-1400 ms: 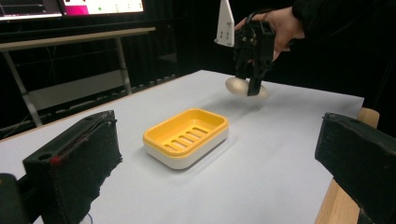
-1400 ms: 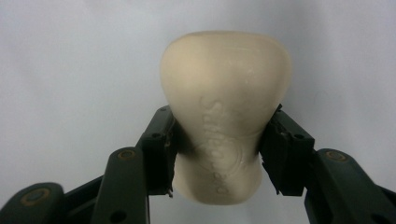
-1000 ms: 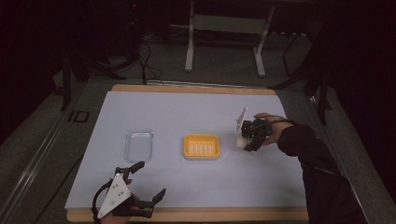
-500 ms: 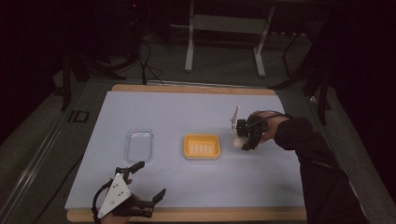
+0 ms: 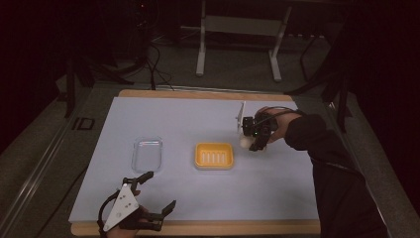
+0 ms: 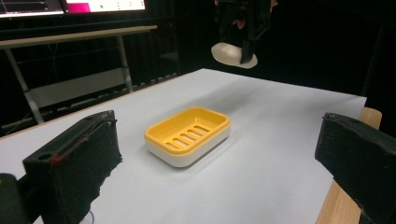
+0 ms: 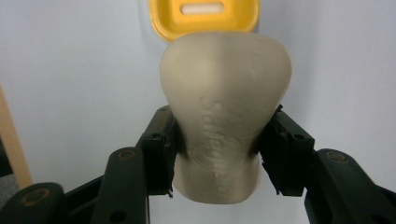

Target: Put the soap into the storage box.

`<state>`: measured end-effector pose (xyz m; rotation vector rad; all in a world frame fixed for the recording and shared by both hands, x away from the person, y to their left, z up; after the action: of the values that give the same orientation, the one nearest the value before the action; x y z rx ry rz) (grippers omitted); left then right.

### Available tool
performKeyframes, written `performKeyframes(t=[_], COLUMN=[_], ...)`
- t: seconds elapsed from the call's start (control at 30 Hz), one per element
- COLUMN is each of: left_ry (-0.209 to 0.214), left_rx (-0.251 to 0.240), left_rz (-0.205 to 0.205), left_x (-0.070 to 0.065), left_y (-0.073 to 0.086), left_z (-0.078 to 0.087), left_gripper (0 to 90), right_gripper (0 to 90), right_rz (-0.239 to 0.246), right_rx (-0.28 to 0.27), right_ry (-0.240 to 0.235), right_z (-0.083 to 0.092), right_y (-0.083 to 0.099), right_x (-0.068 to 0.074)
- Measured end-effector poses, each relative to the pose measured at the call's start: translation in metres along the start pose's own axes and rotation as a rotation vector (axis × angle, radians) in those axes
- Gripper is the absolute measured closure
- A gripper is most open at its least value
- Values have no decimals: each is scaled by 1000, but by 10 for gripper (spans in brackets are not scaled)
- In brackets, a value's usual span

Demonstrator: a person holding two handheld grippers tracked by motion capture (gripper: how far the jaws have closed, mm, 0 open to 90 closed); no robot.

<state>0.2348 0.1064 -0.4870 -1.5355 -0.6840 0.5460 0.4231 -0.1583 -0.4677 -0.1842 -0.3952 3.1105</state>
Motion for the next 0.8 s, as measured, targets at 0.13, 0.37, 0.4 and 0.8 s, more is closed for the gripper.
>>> performKeyframes(t=[0.13,0.37,0.4,0.8], left_ry=[1,4,4,6], left_rx=[-2,-4,-4,0], left_rz=[0,3,3,0], left_x=[0,0,0,0], left_y=[0,-1,-1,0], left_z=[0,0,0,0], left_gripper=[2,1,1,1], right_gripper=[500,500,500,499], right_rz=[17,11,14,45], right_rx=[-12,-22,-24,-95], right_ry=[-1,0,-2,-20], right_z=[3,7,7,6], right_y=[-11,-28,-30,-62], right_x=[-1,-2,-1,4])
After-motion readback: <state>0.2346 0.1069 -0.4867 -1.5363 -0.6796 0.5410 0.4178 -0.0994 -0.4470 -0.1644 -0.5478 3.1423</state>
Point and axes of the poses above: each handheld gripper's, and its own axes: z roughly backward along the jaws, y roughly out of its underside, x roughly to its left, the point moved 9 cm from there along -z, roughly forward along the jaws, and after that the axes turned 13 degrees about -x, right-handed, at the moved point
